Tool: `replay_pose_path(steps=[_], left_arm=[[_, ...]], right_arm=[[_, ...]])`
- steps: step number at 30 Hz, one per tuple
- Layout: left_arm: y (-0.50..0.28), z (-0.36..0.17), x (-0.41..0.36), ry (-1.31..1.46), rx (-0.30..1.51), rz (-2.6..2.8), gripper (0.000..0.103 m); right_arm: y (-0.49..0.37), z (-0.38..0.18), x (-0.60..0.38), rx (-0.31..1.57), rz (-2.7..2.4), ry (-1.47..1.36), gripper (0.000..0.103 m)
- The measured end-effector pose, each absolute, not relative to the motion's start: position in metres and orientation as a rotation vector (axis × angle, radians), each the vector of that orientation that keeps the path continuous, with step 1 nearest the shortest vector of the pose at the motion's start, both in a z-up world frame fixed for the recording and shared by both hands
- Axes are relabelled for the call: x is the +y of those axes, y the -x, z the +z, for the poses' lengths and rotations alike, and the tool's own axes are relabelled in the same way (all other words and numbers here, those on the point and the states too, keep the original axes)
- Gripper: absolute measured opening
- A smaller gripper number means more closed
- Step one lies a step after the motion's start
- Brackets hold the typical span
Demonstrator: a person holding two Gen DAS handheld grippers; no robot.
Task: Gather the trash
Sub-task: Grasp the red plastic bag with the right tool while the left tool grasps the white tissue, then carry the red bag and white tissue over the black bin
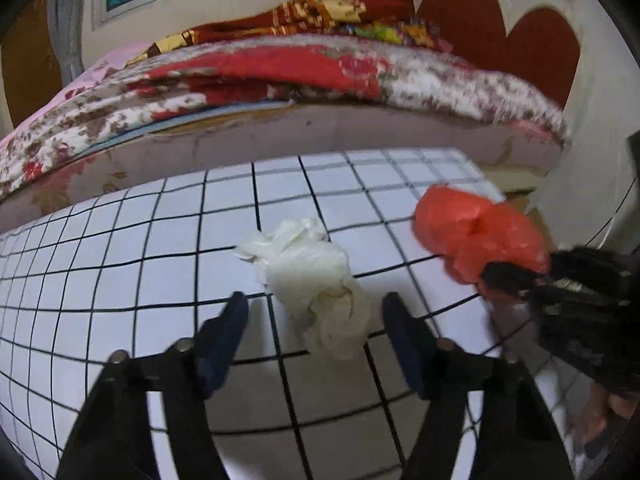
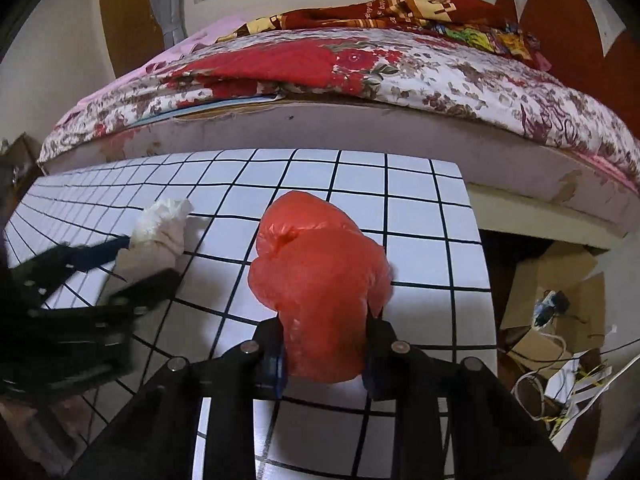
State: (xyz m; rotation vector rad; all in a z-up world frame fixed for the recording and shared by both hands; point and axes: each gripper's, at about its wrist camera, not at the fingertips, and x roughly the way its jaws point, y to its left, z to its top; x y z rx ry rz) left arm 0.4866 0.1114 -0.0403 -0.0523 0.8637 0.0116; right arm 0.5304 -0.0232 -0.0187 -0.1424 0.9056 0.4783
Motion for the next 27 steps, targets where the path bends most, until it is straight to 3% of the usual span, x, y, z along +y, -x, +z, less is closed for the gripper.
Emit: replay_pose_path(steps=[3,27], left_arm=[[-0.485,-0.041,0.113,0.053,0.873,0.007,0.026],[-0.254,0.067,0.066,-0.023,0.647,-0.136,0.025]], right_arm=[[-0.522,-0.017,-0.025,0.915,0.502,0.126,0.025],[-0.294,0.080,-0.104,0.719,0.451,0.034,0.023]])
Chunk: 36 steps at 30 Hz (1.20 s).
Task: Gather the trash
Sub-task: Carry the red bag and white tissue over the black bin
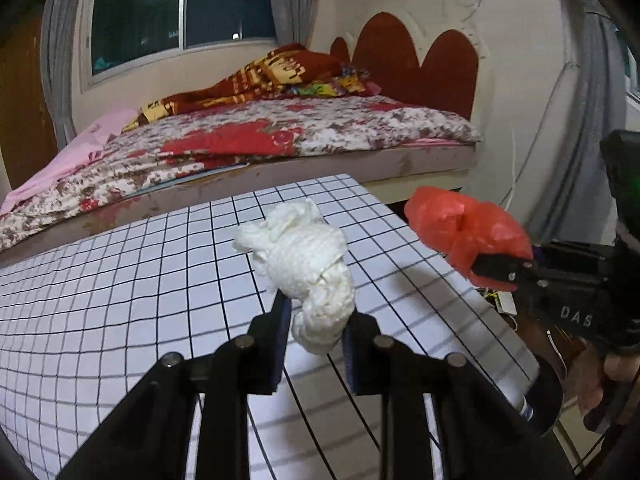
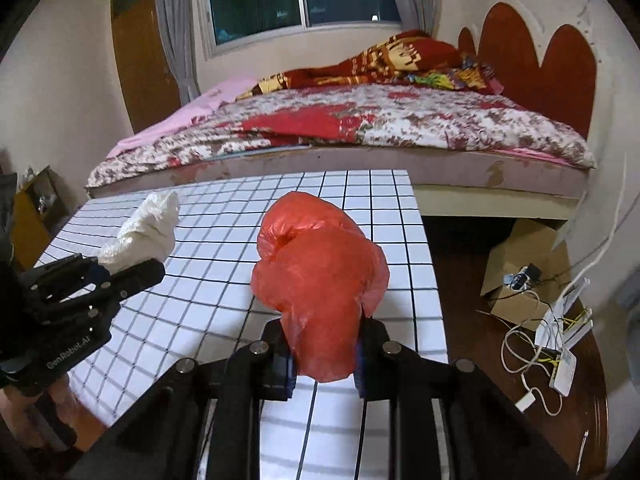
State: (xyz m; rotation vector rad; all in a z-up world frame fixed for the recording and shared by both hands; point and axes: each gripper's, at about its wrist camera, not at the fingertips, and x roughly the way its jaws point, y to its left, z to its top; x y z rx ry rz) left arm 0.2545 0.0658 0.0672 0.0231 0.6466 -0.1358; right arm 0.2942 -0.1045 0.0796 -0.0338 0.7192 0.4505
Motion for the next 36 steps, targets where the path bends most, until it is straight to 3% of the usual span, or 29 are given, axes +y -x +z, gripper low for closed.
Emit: replay_pose_path(steps=[11,36], left_arm=[[-0.186,0.080,0.018,-0.079,0.573,-0.205,0.025],[-0.145,0.047,-0.094,-0.146,0.585,-0.353,0.025]], right_arm=[[-0.208,0.109,-0.152,0.614,0.412,0.021,0.023],[-0.138,0.056,-0.297,0.606,0.171,-0.074,0.023]])
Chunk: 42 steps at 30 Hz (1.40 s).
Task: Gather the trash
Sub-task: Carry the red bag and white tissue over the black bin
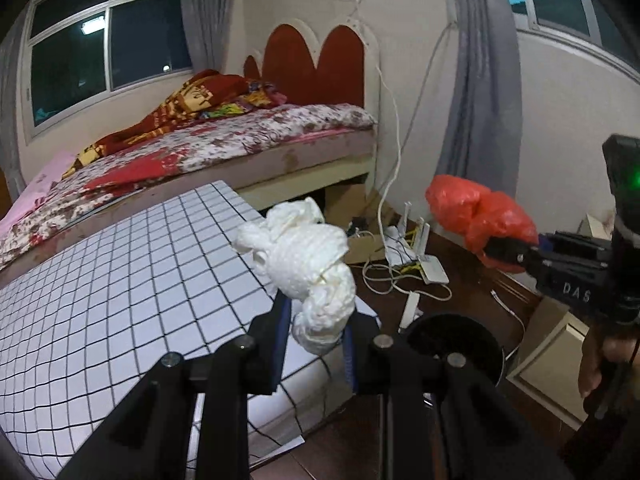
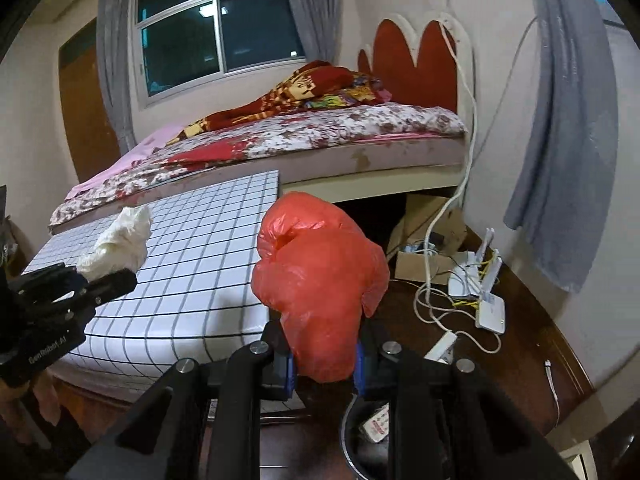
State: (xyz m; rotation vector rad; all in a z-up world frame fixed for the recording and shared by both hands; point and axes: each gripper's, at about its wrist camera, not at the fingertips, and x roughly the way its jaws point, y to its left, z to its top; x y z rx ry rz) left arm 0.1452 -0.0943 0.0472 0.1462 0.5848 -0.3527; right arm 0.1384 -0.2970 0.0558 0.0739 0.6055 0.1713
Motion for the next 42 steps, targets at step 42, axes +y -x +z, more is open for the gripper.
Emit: replay_pose_path(steps=[42], left_arm=[[-0.138,-0.046,-0.237,-0.253,0.820,-0.666,0.025]], right_arm=[[-0.094,-0.025,-0.419,0.807,-0.074,-0.093,0.023]])
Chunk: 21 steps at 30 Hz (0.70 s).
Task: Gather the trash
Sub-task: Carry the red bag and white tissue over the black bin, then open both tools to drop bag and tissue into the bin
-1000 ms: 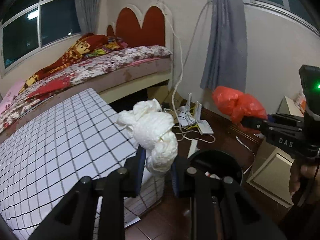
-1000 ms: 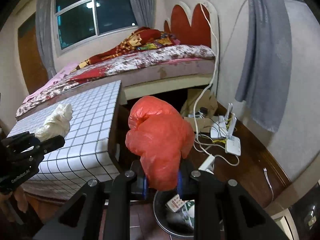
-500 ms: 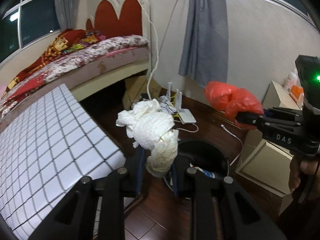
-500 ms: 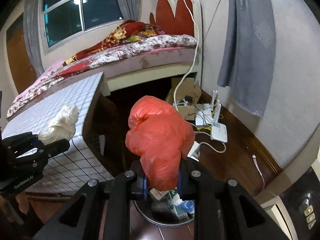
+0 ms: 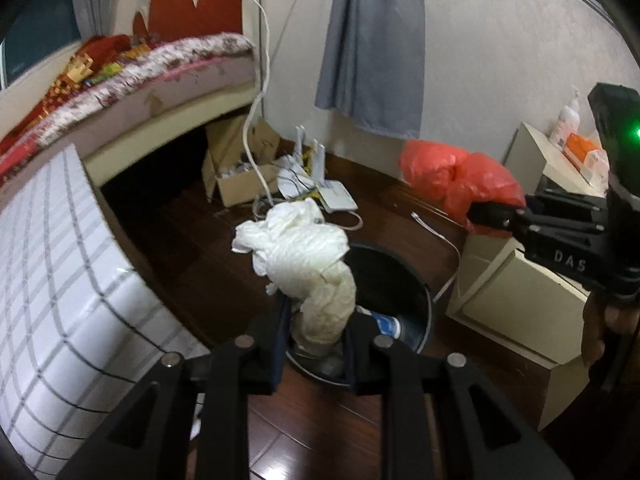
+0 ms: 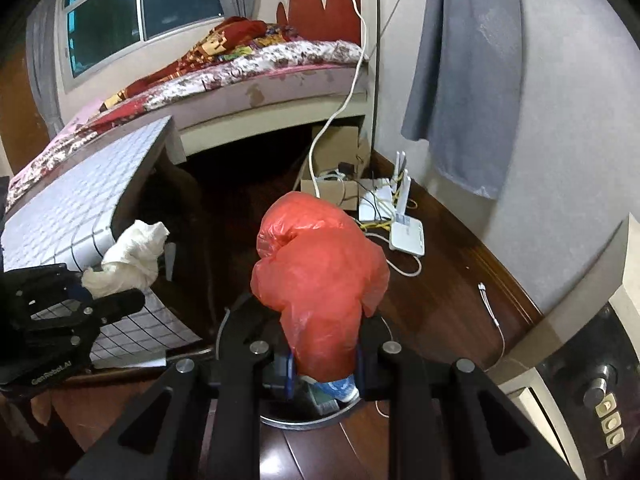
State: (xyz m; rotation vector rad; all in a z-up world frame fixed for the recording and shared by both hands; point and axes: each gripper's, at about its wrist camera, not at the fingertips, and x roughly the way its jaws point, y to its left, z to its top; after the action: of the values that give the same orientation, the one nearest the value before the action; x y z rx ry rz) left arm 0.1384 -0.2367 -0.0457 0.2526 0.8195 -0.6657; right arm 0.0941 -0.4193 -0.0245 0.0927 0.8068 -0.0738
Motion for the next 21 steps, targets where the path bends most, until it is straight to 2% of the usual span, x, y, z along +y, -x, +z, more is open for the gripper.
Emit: replay_pose_path(steps=[21], left_arm=[[-0.169,-0.115,-0.263,-0.229,1.000,-0.771,0.025]], right_arm=[[-0.126,-0.107,-0.423,1.028,-0.056,-0.041,0.023]])
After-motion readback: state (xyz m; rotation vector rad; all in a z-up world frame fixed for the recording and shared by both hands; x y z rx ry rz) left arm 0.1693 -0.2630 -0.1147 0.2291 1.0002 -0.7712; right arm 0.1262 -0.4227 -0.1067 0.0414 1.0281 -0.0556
